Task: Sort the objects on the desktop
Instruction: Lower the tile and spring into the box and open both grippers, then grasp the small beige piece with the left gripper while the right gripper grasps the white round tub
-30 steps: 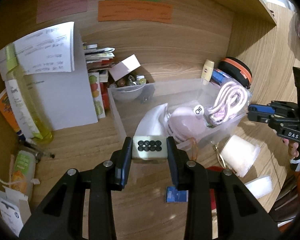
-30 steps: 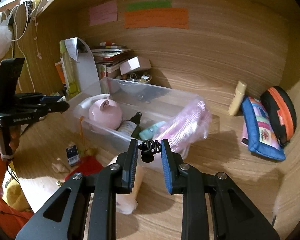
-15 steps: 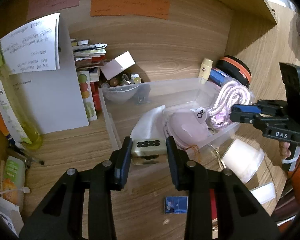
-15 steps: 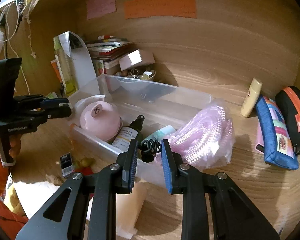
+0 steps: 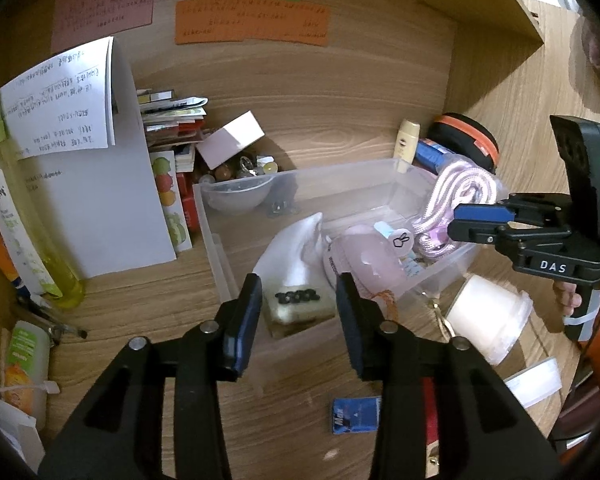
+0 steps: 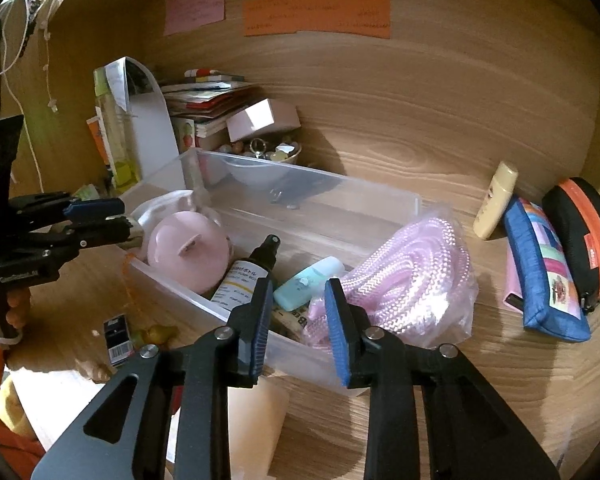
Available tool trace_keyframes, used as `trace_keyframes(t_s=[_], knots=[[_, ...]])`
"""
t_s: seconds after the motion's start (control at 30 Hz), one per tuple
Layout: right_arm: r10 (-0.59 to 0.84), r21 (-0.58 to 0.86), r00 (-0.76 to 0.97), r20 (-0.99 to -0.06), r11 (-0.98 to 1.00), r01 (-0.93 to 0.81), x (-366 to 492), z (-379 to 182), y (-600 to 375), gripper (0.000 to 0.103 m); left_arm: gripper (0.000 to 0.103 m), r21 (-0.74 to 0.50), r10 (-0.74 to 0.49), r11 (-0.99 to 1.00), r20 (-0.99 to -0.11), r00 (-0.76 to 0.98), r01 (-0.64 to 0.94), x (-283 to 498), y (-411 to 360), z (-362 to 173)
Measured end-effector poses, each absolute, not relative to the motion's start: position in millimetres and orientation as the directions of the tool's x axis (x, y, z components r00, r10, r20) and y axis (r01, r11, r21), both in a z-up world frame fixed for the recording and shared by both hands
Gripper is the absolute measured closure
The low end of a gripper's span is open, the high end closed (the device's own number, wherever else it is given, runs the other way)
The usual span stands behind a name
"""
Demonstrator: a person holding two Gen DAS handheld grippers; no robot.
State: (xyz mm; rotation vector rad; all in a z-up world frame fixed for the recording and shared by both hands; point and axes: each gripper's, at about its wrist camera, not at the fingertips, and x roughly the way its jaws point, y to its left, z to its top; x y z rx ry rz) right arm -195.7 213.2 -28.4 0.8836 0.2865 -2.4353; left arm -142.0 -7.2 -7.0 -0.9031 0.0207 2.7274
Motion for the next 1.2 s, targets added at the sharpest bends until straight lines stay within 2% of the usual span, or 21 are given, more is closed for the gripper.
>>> trace_keyframes(t_s=[0.1,0.17,0.2,0.3,0.53,0.6,0.67,0.83,1.2], knots=[[-0.398,-0.021,-0.649,-0.649,-0.843,0.538,-194,-27,213,0.077,0.043,-0.068,0.264,-0.958,-0.589,-0.764,-0.279,-138,-1,-5],[-0.397,-0.019,-0.647,-0.651,-0.844,0.537,-192,-25,214,0.073,0.039,-0.034,0.245,-0.960,-0.588,-0.771,-0.279,-134,4,-5],[-0.398,-0.016,-0.646,-0.651,-0.844,0.536,-190,-24,214,0.069,0.038,-0.014,0.233,-0.960,-0.590,-0.773,-0.279,-132,7,-6],[-0.406,-0.006,-0.644,-0.648,-0.844,0.537,-183,-21,216,0.048,0.038,0.000,0.227,-0.959,-0.595,-0.771,-0.282,-129,11,-6],[-0.347,-0.133,-0.734,-0.583,-0.851,0.508,-148,-8,210,0.018,0.026,-0.018,0.218,-0.967,-0.567,-0.795,-0.253,-115,6,5],[-0.342,-0.145,-0.749,-0.567,-0.854,0.500,-139,-4,211,0.017,0.017,-0.014,0.210,-0.970,-0.555,-0.805,-0.243,-109,6,8],[-0.349,-0.139,-0.749,-0.563,-0.853,0.502,-133,-3,213,0.016,0.013,-0.003,0.198,-0.972,-0.544,-0.815,-0.235,-103,7,9],[-0.342,-0.129,-0.752,-0.564,-0.863,0.489,-116,-6,220,0.014,0.013,0.014,0.187,-0.973,-0.544,-0.818,-0.231,-90,9,9],[-0.398,-0.059,-0.705,-0.587,-0.847,0.528,-74,-22,237,0.014,0.013,-0.008,0.183,-0.975,-0.601,-0.778,-0.224,-64,11,-16]])
